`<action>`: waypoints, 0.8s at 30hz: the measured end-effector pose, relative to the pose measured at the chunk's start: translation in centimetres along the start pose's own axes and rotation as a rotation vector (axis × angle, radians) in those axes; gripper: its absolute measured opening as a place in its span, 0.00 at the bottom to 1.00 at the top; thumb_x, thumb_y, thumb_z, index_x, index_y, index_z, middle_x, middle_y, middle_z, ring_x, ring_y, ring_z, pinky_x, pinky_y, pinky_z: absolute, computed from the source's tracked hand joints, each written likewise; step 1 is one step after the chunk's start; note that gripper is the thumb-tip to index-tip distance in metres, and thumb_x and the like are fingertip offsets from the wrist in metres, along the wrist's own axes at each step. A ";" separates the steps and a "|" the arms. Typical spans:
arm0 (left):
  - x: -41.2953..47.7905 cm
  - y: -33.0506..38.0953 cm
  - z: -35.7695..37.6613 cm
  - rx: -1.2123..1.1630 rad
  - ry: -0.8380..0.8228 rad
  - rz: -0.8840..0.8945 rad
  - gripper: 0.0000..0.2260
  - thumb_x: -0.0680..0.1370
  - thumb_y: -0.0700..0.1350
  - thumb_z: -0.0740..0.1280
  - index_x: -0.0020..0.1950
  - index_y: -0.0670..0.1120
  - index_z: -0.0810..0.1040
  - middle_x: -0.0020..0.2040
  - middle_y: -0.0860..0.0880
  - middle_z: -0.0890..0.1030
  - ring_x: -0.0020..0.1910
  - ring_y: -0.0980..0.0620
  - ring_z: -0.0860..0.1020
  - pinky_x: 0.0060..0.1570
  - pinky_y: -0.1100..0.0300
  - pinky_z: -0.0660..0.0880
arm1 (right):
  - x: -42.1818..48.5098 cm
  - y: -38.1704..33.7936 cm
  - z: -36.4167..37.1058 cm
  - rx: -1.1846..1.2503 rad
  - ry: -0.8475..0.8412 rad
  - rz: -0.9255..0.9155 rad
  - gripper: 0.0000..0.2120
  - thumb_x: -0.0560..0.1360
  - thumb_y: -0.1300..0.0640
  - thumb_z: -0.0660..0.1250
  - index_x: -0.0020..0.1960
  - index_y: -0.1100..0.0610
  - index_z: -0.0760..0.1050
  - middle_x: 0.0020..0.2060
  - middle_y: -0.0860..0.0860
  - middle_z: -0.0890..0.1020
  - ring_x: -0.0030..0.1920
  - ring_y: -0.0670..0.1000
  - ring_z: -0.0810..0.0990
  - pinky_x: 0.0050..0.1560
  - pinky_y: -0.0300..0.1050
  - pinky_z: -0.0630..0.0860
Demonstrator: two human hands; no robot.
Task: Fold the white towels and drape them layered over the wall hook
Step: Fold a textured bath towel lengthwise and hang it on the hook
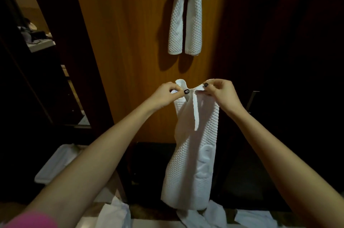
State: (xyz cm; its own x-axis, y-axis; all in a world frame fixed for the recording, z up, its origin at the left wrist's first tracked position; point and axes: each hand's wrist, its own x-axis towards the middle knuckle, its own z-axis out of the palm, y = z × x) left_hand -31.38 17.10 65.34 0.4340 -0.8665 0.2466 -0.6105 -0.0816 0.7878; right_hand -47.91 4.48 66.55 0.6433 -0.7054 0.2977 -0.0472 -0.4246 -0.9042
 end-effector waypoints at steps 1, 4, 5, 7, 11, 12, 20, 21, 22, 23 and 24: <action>0.1 0.4 0.2 -0.022 0.002 0.005 0.08 0.76 0.51 0.70 0.40 0.50 0.80 0.47 0.55 0.76 0.48 0.61 0.73 0.49 0.67 0.66 | -0.2 -0.3 -0.3 -0.105 -0.023 -0.024 0.07 0.78 0.60 0.68 0.53 0.62 0.81 0.45 0.55 0.85 0.48 0.49 0.85 0.53 0.45 0.80; 0.3 1.4 0.9 -0.072 -0.004 0.020 0.07 0.74 0.53 0.72 0.38 0.54 0.79 0.48 0.56 0.74 0.51 0.63 0.72 0.48 0.69 0.64 | -1.0 -1.0 -1.0 -0.287 -0.039 -0.078 0.09 0.74 0.55 0.74 0.51 0.59 0.82 0.42 0.50 0.85 0.44 0.45 0.83 0.43 0.37 0.77; 0.3 1.8 1.2 -0.086 -0.013 0.026 0.07 0.74 0.52 0.73 0.38 0.54 0.79 0.48 0.57 0.73 0.52 0.63 0.72 0.49 0.69 0.64 | -1.3 -1.2 -1.1 -0.302 -0.007 -0.097 0.09 0.73 0.56 0.74 0.50 0.59 0.82 0.41 0.50 0.85 0.43 0.44 0.83 0.42 0.37 0.77; 0.3 2.6 1.9 -0.104 -0.019 0.041 0.06 0.73 0.52 0.74 0.39 0.55 0.79 0.49 0.58 0.72 0.53 0.63 0.71 0.50 0.69 0.64 | -1.7 -1.3 -1.2 -0.305 0.076 -0.138 0.07 0.74 0.56 0.73 0.47 0.60 0.83 0.38 0.50 0.85 0.40 0.44 0.84 0.41 0.36 0.78; 0.3 3.6 3.2 0.006 -0.005 0.060 0.10 0.70 0.51 0.76 0.40 0.56 0.75 0.51 0.57 0.71 0.56 0.58 0.71 0.52 0.64 0.65 | -2.4 -1.3 -0.9 -0.328 0.200 -0.187 0.09 0.75 0.54 0.72 0.41 0.59 0.82 0.30 0.49 0.83 0.33 0.44 0.82 0.35 0.37 0.76; 0.3 3.6 3.3 0.055 -0.008 0.056 0.10 0.71 0.50 0.76 0.41 0.55 0.75 0.52 0.56 0.70 0.56 0.57 0.70 0.53 0.63 0.65 | -2.5 -1.3 -0.9 -0.328 0.213 -0.186 0.10 0.75 0.54 0.72 0.40 0.60 0.82 0.29 0.49 0.82 0.31 0.44 0.82 0.34 0.38 0.77; -1.5 1.7 0.9 0.019 0.094 0.070 0.04 0.74 0.40 0.72 0.47 0.40 0.82 0.48 0.49 0.75 0.48 0.51 0.74 0.48 0.58 0.68 | -3.3 -1.7 -2.1 -0.342 0.232 -0.174 0.13 0.75 0.56 0.71 0.35 0.62 0.79 0.26 0.53 0.81 0.29 0.49 0.81 0.34 0.46 0.78; -1.7 1.6 0.6 0.001 0.101 0.066 0.03 0.74 0.40 0.72 0.46 0.41 0.82 0.47 0.49 0.75 0.48 0.51 0.74 0.48 0.57 0.68 | -3.4 -1.8 -2.3 -0.344 0.228 -0.176 0.13 0.75 0.56 0.72 0.35 0.61 0.79 0.26 0.53 0.81 0.29 0.49 0.81 0.32 0.44 0.77; -1.8 1.5 0.4 -0.007 0.099 0.067 0.03 0.74 0.39 0.72 0.46 0.41 0.82 0.47 0.48 0.76 0.49 0.52 0.74 0.49 0.57 0.68 | -3.5 -1.9 -2.4 -0.349 0.228 -0.180 0.13 0.75 0.55 0.72 0.35 0.61 0.79 0.27 0.52 0.81 0.29 0.48 0.80 0.31 0.42 0.75; -1.9 1.4 0.2 -0.002 0.090 0.073 0.02 0.74 0.39 0.73 0.46 0.41 0.82 0.48 0.48 0.76 0.49 0.52 0.74 0.50 0.57 0.68 | -3.6 -1.9 -2.6 -0.359 0.229 -0.182 0.12 0.75 0.55 0.72 0.36 0.60 0.79 0.27 0.52 0.81 0.29 0.47 0.79 0.31 0.39 0.74; -2.0 1.2 0.0 0.012 0.081 0.082 0.02 0.74 0.38 0.73 0.46 0.41 0.82 0.48 0.48 0.77 0.50 0.52 0.75 0.50 0.58 0.68 | -3.7 -1.9 -2.9 -0.371 0.230 -0.182 0.12 0.75 0.54 0.72 0.37 0.60 0.80 0.28 0.52 0.81 0.29 0.46 0.78 0.30 0.37 0.72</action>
State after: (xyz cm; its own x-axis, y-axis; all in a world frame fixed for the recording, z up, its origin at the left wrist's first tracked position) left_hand -32.99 18.77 65.83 0.4341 -0.8279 0.3552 -0.6537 -0.0182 0.7565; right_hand -52.38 6.23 68.09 0.4825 -0.6901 0.5393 -0.2464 -0.6978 -0.6725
